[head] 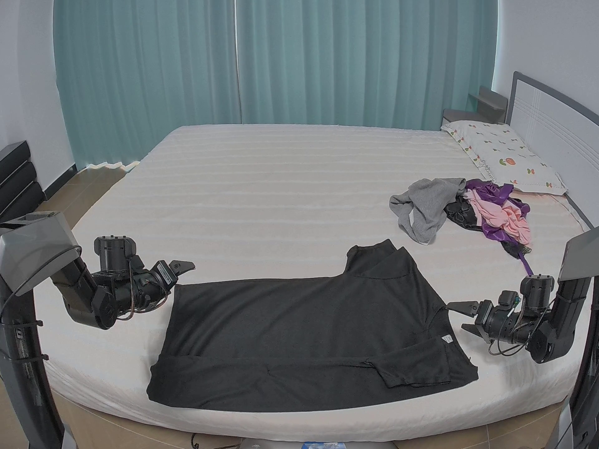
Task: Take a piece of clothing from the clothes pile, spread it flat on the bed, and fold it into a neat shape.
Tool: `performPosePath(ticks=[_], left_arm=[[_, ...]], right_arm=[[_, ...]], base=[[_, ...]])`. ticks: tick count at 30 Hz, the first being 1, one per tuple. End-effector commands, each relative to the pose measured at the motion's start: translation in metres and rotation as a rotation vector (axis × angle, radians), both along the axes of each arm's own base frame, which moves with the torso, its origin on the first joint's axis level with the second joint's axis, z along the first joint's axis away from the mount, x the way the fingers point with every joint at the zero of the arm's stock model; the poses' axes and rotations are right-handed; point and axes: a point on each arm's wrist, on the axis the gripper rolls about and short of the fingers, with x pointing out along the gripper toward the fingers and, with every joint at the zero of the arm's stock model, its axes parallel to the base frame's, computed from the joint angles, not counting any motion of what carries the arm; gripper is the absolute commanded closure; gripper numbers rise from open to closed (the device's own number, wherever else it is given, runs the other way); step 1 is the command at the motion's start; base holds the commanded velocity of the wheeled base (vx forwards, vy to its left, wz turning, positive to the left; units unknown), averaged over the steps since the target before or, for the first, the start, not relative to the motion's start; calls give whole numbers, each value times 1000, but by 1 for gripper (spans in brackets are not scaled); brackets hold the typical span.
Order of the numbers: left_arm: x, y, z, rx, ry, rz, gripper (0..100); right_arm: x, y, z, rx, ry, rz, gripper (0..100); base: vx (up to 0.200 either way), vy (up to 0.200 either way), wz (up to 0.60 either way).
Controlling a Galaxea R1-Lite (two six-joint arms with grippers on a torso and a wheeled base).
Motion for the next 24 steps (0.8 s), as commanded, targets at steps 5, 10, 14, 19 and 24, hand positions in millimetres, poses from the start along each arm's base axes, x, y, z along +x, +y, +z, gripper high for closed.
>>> performPosePath(ticks=[5, 10, 14, 19, 24], left_arm=[[45, 4, -31, 46, -22, 41, 0], [61, 4, -44, 72, -19, 83, 0], [64, 5, -46, 74, -19, 89, 0], [66, 4, -50, 77, -18, 86, 0], [66, 4, -51, 77, -15, 84, 0]], right_arm=[[3, 0, -9, 7, 20, 4, 0], [4, -1, -11, 7, 23, 3, 0], [4, 0, -12, 7, 27, 5, 0], [4, 1, -13, 5, 28, 9, 0], [3, 1, -15, 1, 31, 14, 0]], base=[[0, 0, 0], [0, 0, 0], [0, 0, 0], [0, 0, 0], [0, 0, 0]])
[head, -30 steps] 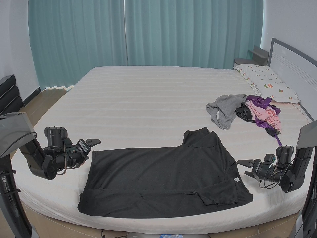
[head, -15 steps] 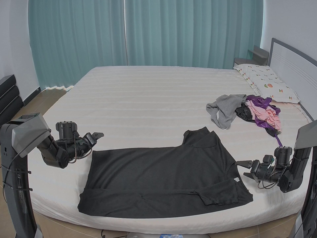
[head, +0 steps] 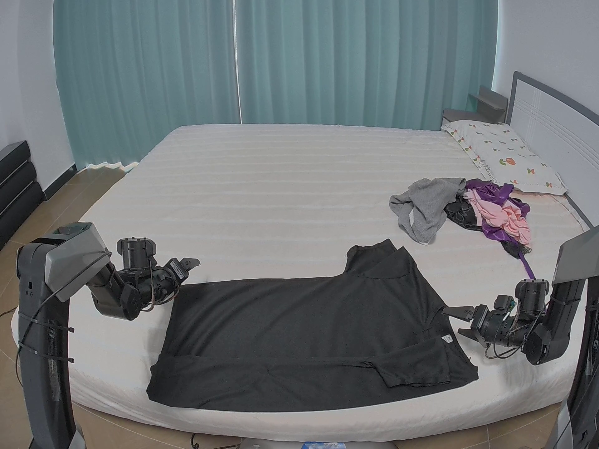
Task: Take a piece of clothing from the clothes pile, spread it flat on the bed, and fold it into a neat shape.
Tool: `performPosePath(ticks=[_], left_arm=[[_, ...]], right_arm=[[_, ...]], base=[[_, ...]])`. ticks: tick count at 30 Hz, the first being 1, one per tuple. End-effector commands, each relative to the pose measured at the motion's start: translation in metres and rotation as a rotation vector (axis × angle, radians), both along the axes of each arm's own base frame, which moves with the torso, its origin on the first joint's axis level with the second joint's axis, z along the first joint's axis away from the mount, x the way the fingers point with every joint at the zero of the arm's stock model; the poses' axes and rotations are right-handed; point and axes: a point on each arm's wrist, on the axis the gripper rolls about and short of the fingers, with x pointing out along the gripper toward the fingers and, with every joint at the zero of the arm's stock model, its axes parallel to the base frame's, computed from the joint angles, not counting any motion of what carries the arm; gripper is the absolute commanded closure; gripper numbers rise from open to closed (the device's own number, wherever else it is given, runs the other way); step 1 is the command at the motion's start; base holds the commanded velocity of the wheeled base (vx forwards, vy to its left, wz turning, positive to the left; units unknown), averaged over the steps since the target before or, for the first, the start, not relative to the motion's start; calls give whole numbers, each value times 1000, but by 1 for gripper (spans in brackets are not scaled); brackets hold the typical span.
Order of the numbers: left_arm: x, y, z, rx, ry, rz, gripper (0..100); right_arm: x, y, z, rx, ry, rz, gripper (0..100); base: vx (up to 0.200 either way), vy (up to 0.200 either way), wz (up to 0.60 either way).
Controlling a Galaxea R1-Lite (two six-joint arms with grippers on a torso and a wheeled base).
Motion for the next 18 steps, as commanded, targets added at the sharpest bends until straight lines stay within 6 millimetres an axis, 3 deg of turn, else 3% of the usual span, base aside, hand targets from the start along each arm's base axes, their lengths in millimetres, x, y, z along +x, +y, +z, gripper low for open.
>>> performPosePath(ticks=[1, 5, 6, 18], left_arm=[[0, 0, -4, -1, 8, 0, 0], [0, 0, -6, 1, 13, 1, 0], [0, 0, -6, 1, 13, 1, 100], [-2, 5, -6, 23, 19, 43, 100]], right_arm=[[0, 0, -2, 0, 5, 2, 0], [0, 0, -2, 0, 5, 2, 0], [0, 0, -2, 0, 5, 2, 0], [0, 0, -2, 0, 5, 2, 0]], base=[[0, 0, 0], [0, 0, 0], [0, 0, 0], [0, 0, 0]])
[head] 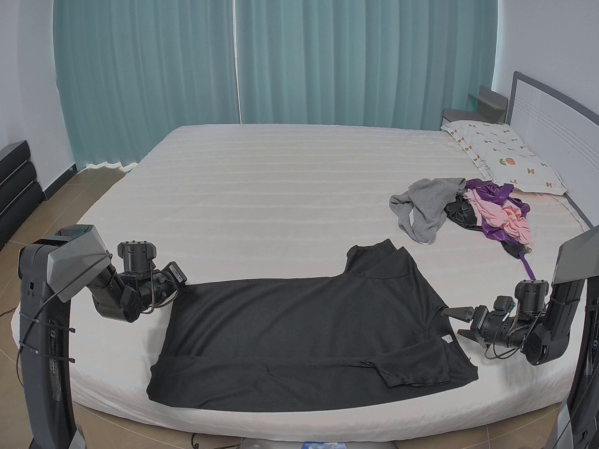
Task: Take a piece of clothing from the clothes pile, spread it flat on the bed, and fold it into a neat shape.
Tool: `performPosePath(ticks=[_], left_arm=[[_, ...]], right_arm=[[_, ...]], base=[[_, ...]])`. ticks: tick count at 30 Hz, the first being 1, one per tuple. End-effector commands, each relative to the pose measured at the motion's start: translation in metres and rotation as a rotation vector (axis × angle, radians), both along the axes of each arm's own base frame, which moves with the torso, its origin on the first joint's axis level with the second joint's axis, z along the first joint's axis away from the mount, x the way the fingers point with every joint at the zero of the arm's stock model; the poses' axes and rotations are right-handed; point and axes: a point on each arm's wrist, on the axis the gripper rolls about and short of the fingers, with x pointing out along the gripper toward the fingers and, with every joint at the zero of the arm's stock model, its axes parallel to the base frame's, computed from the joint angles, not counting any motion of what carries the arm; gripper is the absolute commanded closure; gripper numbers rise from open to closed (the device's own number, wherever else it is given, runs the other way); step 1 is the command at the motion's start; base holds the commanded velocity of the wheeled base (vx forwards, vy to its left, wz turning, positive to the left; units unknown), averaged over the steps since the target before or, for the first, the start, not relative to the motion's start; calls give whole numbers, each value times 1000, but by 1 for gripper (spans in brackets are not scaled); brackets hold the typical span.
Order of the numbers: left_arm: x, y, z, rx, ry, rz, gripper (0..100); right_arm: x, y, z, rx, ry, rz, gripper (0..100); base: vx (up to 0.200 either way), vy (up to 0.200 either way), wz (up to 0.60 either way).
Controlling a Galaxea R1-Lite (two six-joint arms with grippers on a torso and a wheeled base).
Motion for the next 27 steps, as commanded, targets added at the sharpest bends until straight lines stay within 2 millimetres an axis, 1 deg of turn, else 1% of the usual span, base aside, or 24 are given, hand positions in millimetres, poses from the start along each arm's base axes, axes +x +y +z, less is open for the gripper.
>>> performPosePath(ticks=[1, 3, 7, 11, 12, 22, 27], left_arm=[[-2, 4, 2, 1, 0, 14, 100], [-7, 4, 3, 1, 8, 17, 100], [-8, 7, 10, 1, 2, 23, 100], [-9, 7, 11, 2, 3, 21, 100], [-9, 7, 10, 2, 6, 21, 0], [-7, 5, 8, -3, 0, 5, 0], [-7, -2, 2, 3, 13, -25, 0]], right_arm=[[0, 0, 0, 0, 1, 0, 0], [0, 0, 0, 0, 1, 0, 0], [0, 0, 0, 1, 2, 0, 0], [0, 0, 0, 0, 2, -1, 0], [0, 0, 0, 1, 2, 0, 0], [0, 0, 0, -1, 1, 1, 0], [-1, 0, -1, -2, 2, 2, 0]], base=[[0, 0, 0], [0, 0, 0], [0, 0, 0], [0, 0, 0], [0, 0, 0], [0, 0, 0], [0, 0, 0]])
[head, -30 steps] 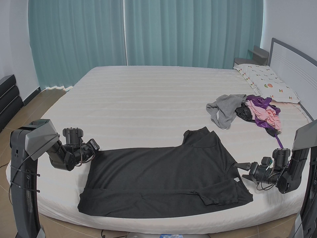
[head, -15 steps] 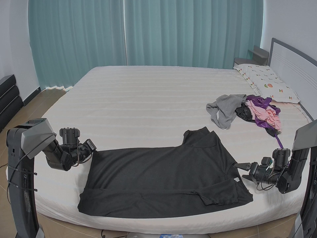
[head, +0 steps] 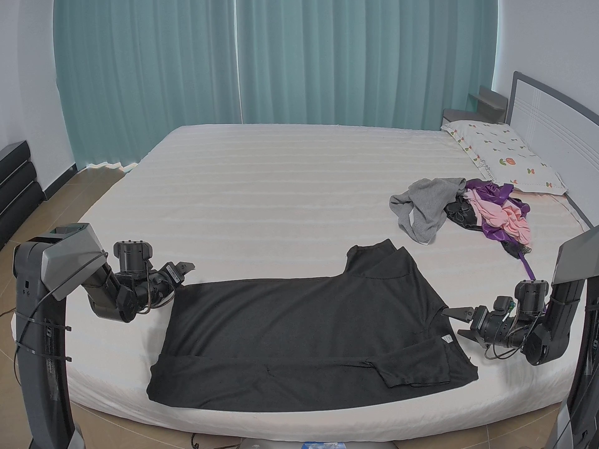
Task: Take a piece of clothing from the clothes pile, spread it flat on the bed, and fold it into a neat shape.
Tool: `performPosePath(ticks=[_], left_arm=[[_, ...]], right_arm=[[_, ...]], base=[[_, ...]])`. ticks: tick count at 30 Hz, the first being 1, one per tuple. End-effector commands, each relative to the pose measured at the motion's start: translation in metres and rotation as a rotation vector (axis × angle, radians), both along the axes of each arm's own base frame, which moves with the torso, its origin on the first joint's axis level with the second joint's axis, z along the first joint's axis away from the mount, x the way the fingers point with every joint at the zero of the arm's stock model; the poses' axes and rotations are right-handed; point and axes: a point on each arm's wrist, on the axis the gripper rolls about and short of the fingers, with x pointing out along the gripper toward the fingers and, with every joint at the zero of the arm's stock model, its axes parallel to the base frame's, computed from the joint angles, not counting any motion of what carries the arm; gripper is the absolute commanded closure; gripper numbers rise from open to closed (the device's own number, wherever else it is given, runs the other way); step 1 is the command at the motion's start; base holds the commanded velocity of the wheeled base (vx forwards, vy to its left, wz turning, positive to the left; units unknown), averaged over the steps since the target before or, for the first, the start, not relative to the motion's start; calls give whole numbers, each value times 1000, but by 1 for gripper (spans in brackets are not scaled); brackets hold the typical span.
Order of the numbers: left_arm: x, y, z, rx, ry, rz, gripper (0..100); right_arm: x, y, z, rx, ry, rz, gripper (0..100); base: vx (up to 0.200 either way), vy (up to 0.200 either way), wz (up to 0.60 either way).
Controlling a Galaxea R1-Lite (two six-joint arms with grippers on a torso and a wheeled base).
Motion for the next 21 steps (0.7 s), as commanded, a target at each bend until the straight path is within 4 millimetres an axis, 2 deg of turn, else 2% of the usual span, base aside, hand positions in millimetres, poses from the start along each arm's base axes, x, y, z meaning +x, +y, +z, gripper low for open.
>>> performPosePath(ticks=[1, 2, 3, 11, 17, 21], left_arm=[[0, -4, -6, 6, 13, -17, 0], [0, -4, -6, 8, 12, -18, 0], [1, -4, -10, 25, 15, -30, 100], [2, -3, -12, 48, 12, -30, 100], [1, 7, -10, 46, 8, 2, 100], [1, 8, 0, -4, -3, 39, 100]], right_arm=[[0, 0, 0, 0, 0, 1, 0], [0, 0, 0, 0, 2, -1, 0], [0, 0, 0, 0, 2, 1, 0], [0, 0, 0, 0, -1, -1, 0], [-2, 3, 2, -4, -4, 11, 0], [3, 8, 9, -31, -73, 9, 0]], base=[[0, 0, 0], [0, 0, 0], [0, 0, 0], [0, 0, 0], [0, 0, 0], [0, 0, 0]])
